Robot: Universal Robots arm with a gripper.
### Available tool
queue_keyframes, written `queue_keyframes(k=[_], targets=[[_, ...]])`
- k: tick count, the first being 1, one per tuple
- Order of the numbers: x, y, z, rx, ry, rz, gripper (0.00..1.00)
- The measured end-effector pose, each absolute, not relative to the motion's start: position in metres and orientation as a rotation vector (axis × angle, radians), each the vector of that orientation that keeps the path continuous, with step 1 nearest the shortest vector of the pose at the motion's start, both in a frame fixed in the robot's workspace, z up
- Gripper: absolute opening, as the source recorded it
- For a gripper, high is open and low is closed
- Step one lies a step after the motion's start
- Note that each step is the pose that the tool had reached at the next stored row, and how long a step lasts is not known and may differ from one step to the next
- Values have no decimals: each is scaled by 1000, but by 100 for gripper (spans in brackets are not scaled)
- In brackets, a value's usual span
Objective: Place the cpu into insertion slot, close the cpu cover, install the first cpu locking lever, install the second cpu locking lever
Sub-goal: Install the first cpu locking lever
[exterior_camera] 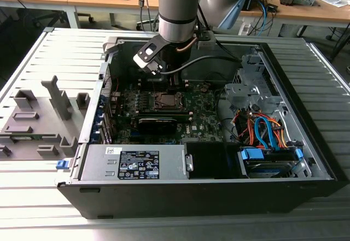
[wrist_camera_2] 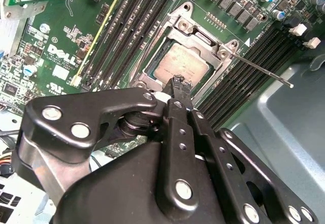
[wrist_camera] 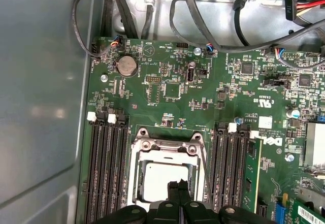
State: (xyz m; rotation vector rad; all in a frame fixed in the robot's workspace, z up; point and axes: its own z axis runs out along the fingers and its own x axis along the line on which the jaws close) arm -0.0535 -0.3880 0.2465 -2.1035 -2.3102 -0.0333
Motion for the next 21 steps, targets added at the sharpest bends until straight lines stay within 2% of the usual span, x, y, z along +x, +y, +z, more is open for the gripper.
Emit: queue_keyframes(k=[21], targets=[[-54, -388, 247, -2012, -2390, -32, 11]])
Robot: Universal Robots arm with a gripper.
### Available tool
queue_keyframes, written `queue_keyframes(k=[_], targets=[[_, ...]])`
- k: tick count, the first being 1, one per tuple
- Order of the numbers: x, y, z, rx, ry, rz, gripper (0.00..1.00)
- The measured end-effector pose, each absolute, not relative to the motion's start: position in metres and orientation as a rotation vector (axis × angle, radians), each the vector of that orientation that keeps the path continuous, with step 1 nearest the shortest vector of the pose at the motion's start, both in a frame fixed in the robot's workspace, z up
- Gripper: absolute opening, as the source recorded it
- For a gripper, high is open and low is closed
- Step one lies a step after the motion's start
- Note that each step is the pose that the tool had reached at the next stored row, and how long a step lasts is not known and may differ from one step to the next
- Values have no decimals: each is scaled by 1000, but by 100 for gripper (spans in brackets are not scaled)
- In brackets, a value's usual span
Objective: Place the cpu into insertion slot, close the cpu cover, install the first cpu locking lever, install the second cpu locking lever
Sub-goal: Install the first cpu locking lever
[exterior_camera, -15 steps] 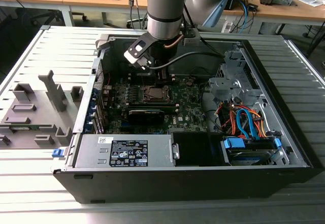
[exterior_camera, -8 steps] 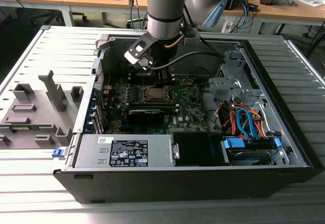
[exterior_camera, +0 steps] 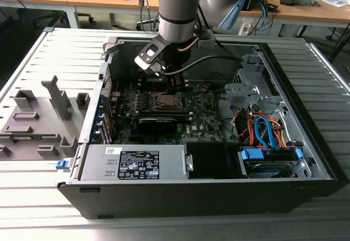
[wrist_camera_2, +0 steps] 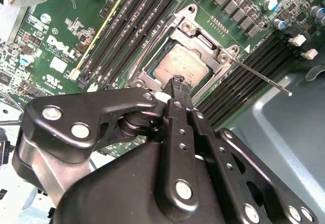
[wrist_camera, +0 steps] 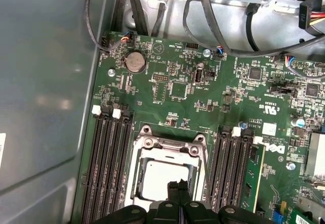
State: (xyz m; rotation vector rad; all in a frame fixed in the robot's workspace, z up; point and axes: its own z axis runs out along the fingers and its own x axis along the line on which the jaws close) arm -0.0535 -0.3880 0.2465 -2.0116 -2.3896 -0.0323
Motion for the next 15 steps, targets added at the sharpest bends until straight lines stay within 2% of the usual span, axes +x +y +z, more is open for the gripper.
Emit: queue_keyframes(k=[15], targets=[[-54, -388, 247, -1931, -2454, -31, 11]])
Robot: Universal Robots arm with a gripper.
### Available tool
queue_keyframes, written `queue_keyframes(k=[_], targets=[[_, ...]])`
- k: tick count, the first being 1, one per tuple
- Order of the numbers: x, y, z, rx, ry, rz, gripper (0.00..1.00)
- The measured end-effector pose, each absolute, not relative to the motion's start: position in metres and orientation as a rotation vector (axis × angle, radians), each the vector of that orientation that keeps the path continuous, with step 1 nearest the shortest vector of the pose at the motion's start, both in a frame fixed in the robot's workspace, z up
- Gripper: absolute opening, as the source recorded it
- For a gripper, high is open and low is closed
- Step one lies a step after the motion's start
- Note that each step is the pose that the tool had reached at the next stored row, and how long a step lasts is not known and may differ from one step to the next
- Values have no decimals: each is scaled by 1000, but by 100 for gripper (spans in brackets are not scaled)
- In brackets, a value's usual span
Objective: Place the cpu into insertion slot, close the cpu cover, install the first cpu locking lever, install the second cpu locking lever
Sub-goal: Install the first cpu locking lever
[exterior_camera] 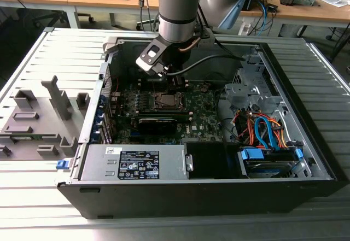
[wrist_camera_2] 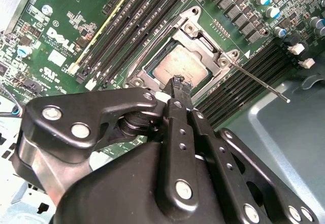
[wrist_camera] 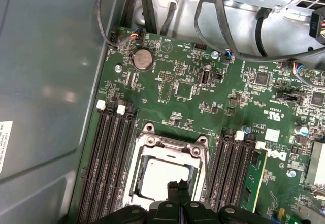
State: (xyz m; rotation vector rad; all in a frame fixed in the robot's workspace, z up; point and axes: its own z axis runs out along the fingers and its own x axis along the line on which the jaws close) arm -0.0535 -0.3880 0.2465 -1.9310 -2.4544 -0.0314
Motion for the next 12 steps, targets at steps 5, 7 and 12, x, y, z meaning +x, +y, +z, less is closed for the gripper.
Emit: queue_keyframes(k=[5, 7, 12], targets=[[-54, -388, 247, -1907, -2473, -31, 11], [-54, -388, 247, -1894, -2483, -31, 11], [-54, -388, 247, -1873, -2498, -31, 11]])
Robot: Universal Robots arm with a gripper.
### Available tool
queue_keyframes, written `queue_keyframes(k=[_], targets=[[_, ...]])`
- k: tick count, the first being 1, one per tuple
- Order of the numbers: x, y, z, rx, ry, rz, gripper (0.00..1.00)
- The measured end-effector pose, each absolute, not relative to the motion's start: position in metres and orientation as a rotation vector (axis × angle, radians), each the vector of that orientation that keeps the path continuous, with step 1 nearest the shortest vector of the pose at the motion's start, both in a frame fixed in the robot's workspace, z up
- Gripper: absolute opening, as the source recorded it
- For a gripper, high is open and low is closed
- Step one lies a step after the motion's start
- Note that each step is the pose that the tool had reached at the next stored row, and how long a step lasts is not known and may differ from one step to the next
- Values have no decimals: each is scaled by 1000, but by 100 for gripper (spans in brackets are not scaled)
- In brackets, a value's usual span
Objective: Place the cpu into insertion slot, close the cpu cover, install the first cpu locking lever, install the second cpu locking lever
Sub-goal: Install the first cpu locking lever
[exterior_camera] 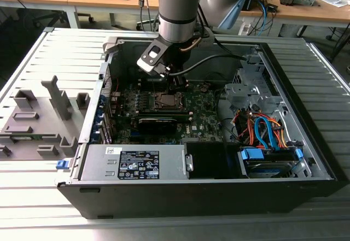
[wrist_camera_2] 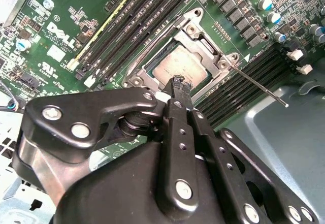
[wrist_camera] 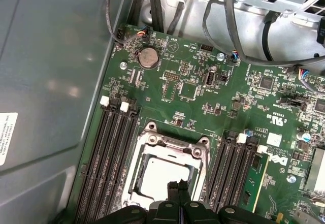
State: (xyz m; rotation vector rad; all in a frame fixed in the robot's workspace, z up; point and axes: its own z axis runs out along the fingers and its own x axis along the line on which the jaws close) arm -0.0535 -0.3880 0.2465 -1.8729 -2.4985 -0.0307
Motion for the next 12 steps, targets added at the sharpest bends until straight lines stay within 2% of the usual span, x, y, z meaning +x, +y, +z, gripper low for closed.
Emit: queue_keyframes(k=[12], targets=[[-54, -388, 247, -1840, -2522, -30, 11]])
